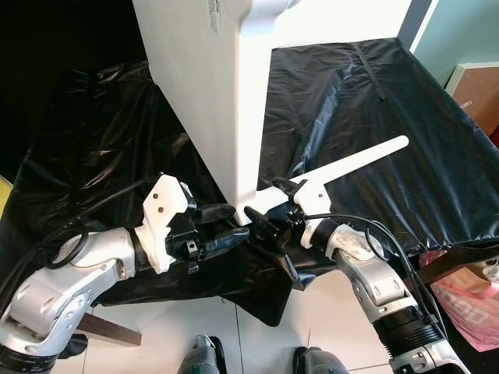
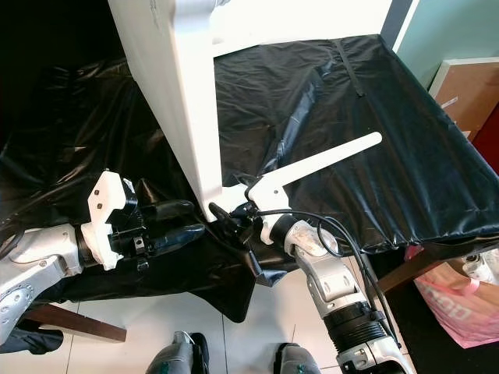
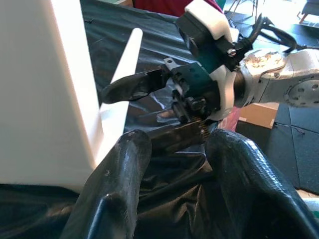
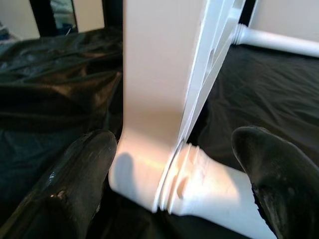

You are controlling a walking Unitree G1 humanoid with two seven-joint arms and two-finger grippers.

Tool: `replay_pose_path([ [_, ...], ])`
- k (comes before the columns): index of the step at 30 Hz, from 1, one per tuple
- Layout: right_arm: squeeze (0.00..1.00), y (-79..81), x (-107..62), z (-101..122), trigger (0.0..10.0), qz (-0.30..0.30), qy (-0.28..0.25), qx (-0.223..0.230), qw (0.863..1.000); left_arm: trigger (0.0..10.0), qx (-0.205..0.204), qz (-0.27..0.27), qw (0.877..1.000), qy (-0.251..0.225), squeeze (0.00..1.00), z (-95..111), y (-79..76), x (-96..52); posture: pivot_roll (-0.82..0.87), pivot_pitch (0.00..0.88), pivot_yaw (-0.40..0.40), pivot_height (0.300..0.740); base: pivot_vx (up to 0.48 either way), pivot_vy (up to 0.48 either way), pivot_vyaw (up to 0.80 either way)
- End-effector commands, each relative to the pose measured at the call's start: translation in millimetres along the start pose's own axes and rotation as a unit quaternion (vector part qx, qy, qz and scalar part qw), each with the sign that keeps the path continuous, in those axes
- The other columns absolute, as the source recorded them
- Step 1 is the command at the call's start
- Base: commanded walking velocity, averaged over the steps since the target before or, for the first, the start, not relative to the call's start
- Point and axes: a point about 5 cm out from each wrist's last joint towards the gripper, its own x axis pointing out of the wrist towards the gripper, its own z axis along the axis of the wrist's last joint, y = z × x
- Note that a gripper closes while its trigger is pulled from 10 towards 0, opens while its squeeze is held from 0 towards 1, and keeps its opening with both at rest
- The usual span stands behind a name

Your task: Building children table

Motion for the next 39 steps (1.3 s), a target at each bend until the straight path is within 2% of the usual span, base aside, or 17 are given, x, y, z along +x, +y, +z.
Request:
replay_pose_path([
  [1,0.00,-2.5,-5.2,-2,10.0,-0.010,0.005,0.003,1.000,10.0,0.002,-0.034,0.999,0.007,0.00,1,-5.0,-1.7,0.02,0.163,0.021,0.740,0.000,0.000,0.00],
  [4,0.00,-5.9,-7.6,-1,10.0,-0.019,0.009,-0.001,1.000,10.0,0.002,-0.034,0.999,0.007,0.00,1,-4.9,-1.9,0.02,0.163,0.021,0.740,0.000,0.000,0.00],
  [6,0.00,-17.6,-14.3,1,10.0,-0.051,0.020,-0.007,0.998,10.0,0.001,-0.033,0.999,0.008,0.00,1,-5.0,-2.2,0.02,0.161,0.022,0.740,0.000,0.000,0.00],
  [10,0.00,-22.3,-16.3,1,10.0,-0.070,0.025,-0.003,0.997,10.0,0.000,-0.033,0.999,0.008,0.00,0,-5.2,-2.0,0.02,0.158,0.019,0.740,0.000,0.000,0.00],
  [16,0.00,-26.2,-15.0,1,10.0,-0.094,0.028,-0.005,0.995,10.0,0.000,-0.033,0.999,0.007,0.00,0,-5.4,-1.5,0.02,0.155,0.016,0.740,0.000,0.000,0.00],
  [19,0.00,-25.9,-8.6,1,10.0,-0.102,0.030,-0.004,0.994,10.0,0.000,-0.032,0.999,0.008,0.00,0,-5.3,-1.7,0.02,0.152,0.016,0.740,0.000,0.000,0.00],
  [29,0.00,-10.3,18.9,-9,10.0,-0.111,0.049,0.008,0.993,10.0,0.001,-0.033,0.999,0.008,0.00,0,-5.0,-1.8,0.02,0.147,0.018,0.740,0.000,0.000,0.00],
  [34,0.00,-3.7,23.5,-12,10.0,-0.108,0.055,0.013,0.993,10.0,0.000,-0.032,0.999,0.009,0.00,0,-5.1,-2.8,0.04,0.146,0.014,0.740,0.000,0.000,0.00],
  [37,0.00,5.4,30.4,-14,10.0,-0.101,0.056,0.032,0.993,10.0,0.000,-0.030,0.999,0.011,0.00,0,-5.0,-3.8,0.04,0.146,0.014,0.740,0.000,0.000,0.00],
  [39,0.00,15.1,41.0,-13,10.0,-0.090,0.051,0.047,0.994,10.0,0.000,-0.027,1.000,0.013,0.00,0,-4.2,-5.2,0.04,0.144,0.015,0.740,0.000,0.000,0.00],
])
